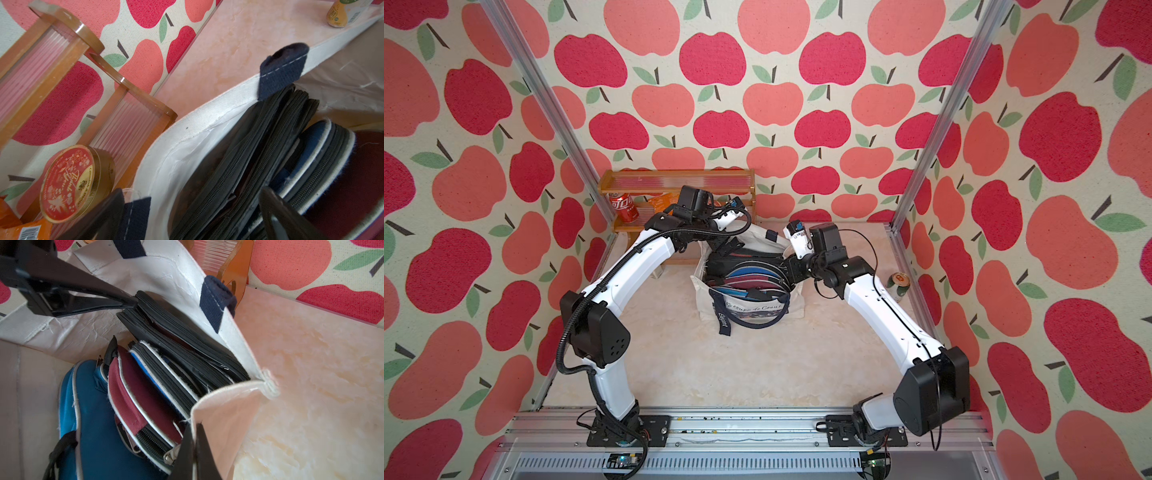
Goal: Remove the ping pong set from the canvas bag
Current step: Move the canvas bag to the center of the board.
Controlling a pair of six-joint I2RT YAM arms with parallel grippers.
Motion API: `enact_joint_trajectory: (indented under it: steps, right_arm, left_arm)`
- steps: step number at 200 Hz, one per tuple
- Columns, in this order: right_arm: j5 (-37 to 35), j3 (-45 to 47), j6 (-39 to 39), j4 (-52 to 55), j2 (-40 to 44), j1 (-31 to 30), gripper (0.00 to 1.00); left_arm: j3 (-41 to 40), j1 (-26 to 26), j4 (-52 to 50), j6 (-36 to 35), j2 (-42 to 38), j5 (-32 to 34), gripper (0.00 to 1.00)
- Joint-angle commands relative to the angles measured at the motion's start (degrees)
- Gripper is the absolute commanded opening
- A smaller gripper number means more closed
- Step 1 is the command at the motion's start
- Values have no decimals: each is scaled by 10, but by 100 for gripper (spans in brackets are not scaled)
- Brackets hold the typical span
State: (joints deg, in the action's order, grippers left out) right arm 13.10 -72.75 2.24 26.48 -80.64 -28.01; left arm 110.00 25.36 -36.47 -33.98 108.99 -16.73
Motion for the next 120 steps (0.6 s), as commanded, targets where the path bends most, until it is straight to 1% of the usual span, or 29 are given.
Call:
enact_joint_trajectory:
  steps: [1, 37, 61, 77, 86, 94, 106, 120]
  right_arm:
    - [49, 21, -13, -12, 24, -13, 0]
    - [49, 32, 0, -32, 23, -22, 0]
    - [50, 36, -5, -33, 22, -27, 0]
    - [53, 40, -8, -35, 25, -31, 0]
    - [50, 43, -9, -37, 27, -31, 0]
    - [47, 46, -11, -37, 28, -31, 0]
    - [40, 47, -15, -35, 28, -31, 0]
    - [35, 46, -17, -39, 28, -31, 0]
  left_arm:
    - [24, -2, 32, -29, 19, -48, 99]
    - [60, -6, 35, -56, 65, -75, 99]
    - [95, -8, 34, -69, 99, -77, 99]
    - [118, -14, 33, -70, 116, -102, 100]
    - [135, -15, 28, -69, 128, -113, 98]
    - [152, -15, 20, -68, 139, -117, 96]
    - [190, -15, -10, -67, 159, -124, 88]
    - [235, -10, -48, -60, 184, -129, 75]
